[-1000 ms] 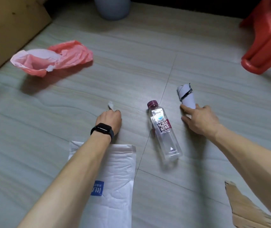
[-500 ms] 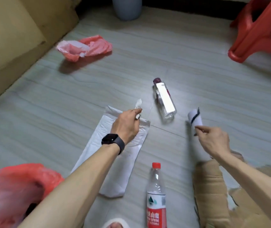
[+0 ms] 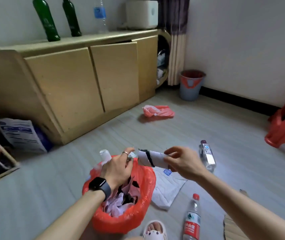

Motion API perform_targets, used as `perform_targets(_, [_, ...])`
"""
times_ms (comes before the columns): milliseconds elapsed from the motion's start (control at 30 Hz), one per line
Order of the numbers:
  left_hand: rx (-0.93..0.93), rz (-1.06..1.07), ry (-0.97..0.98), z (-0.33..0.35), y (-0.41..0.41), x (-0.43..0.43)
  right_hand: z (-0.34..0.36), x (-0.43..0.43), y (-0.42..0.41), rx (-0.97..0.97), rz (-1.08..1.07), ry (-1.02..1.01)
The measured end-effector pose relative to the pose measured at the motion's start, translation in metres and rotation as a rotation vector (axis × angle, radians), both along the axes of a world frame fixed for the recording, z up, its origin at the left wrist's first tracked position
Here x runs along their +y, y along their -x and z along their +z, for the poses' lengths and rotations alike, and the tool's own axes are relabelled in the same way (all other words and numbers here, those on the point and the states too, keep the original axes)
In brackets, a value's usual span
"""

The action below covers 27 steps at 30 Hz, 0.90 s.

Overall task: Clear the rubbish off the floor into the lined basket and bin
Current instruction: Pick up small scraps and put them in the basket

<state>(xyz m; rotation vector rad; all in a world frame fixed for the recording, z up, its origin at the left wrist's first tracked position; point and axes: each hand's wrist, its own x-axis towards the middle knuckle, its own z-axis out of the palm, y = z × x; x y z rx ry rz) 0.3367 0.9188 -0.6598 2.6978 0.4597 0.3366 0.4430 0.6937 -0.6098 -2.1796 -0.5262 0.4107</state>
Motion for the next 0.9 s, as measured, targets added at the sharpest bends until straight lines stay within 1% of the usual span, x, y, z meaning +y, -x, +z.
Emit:
perform_targets(33, [0.097,0.027,-0.001,-0.003,0.012,0.01,0.0,0.01,0.009,-0.018,0.041,0.024])
perform_targets(133, [0.34,0.071,0.08,-0.013,0.05,0.035,-0.002,0.033,0.032,-0.083,0.156,0.142])
perform_targets(200, [0.443,0.089,0.098,-0.022,0.069,0.048,-0.015,0.042,0.042,-0.137,0.202,0.26])
perform_targets(267, [0.472,0.075,0.108,-0.03,0.08,0.051,-0.035,0.043,0.049,-0.159,0.257,0.383])
perform_targets(333, [0.443,0.045,0.145,-0.037,0.081,0.045,-0.06,0.039,0.055,-0.131,0.314,0.469])
perform_targets(400, [0.394,0.007,0.145,-0.04,0.07,0.033,-0.081,0.032,0.054,-0.091,0.328,0.502])
perform_targets(500, [0.317,-0.068,0.102,-0.043,0.041,0.011,-0.106,0.017,0.04,-0.026,0.244,0.511])
perform_targets(567, [0.271,-0.158,0.075,-0.045,0.015,-0.009,-0.122,0.002,0.025,0.033,0.173,0.531])
perform_targets(667, [0.254,-0.306,0.054,-0.058,-0.044,-0.043,-0.153,-0.026,-0.011,0.117,0.043,0.542])
perform_targets(800, [0.378,-0.425,0.015,-0.09,-0.128,-0.075,-0.196,-0.055,-0.072,0.194,-0.114,0.515])
perform_targets(900, [0.537,-0.411,-0.046,-0.129,-0.186,-0.084,-0.232,-0.066,-0.125,0.225,-0.251,0.459])
